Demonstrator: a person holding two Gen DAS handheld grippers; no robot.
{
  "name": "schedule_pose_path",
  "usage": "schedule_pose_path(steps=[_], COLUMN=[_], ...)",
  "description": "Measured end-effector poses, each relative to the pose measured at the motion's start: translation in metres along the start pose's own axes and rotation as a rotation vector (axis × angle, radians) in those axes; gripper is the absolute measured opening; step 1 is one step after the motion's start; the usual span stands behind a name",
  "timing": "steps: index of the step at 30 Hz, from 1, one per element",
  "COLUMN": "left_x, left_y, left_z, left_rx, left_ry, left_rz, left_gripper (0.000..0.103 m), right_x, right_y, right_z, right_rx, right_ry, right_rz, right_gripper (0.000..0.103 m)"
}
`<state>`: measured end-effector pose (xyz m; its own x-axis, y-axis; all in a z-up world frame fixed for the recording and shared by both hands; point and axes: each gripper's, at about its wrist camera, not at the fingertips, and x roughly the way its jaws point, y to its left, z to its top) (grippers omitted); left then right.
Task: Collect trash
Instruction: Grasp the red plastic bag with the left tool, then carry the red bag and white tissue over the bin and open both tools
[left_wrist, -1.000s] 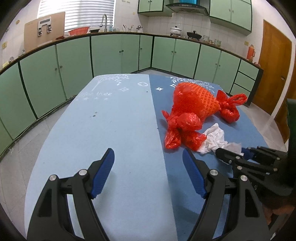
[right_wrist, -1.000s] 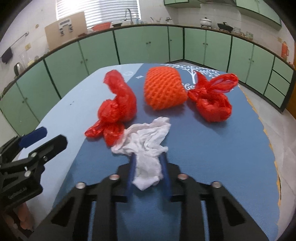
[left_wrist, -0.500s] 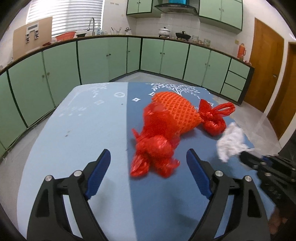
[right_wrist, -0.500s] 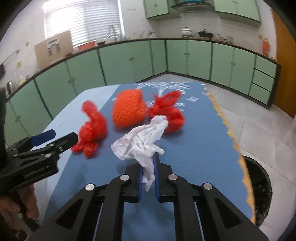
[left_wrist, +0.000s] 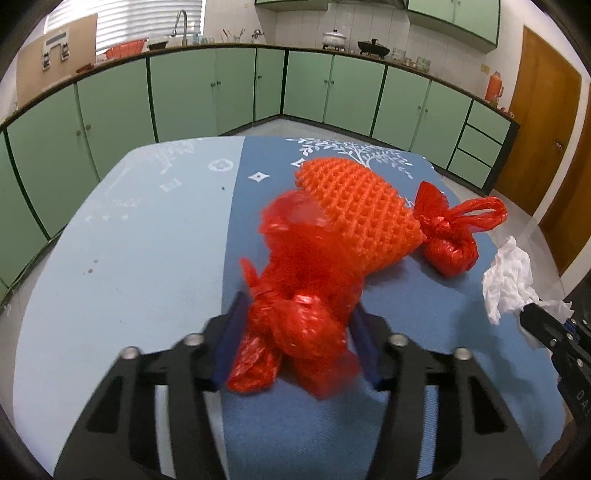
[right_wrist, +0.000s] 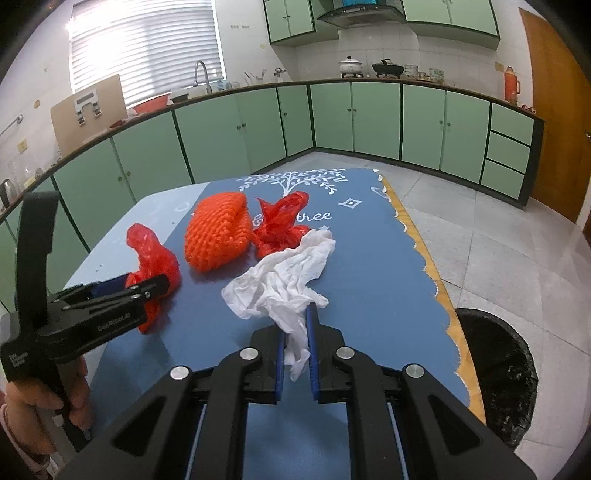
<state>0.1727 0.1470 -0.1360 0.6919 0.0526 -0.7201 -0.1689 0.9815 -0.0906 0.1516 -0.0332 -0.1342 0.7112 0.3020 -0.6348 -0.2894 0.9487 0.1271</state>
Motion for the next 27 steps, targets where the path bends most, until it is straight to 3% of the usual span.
schedule_pose_path(steps=[4, 7, 18, 27], left_x=[-0.004, -0.013, -0.07, -0.09], left_y=[0.0, 0.0, -0.013, -0.068], left_z=[-0.001, -0.005, -0.014, -0.018], left_rx=[-0.008, -0.018, 0.001, 0.082], left_ry=[-0.011, -0.027, -0.098, -0.126], left_rz=[0.0, 0.001, -0.064, -0.142], left_gripper=[0.035, 0.033, 0.032, 0.032], right_x=[0.0, -0.005, -0.036, -0.07], right_y=[0.001, 0.002, -0.003, -0.032], right_z=[0.001, 0.0, 0.0, -0.005], right_rx=[0.011, 0.008, 0.026, 0.07], right_ry=[0.001, -0.006, -0.049, -0.089], right_rz=[0.0, -0.002, 0.0, -0.042], right_gripper=[0.011, 0.011, 0.011, 0.011])
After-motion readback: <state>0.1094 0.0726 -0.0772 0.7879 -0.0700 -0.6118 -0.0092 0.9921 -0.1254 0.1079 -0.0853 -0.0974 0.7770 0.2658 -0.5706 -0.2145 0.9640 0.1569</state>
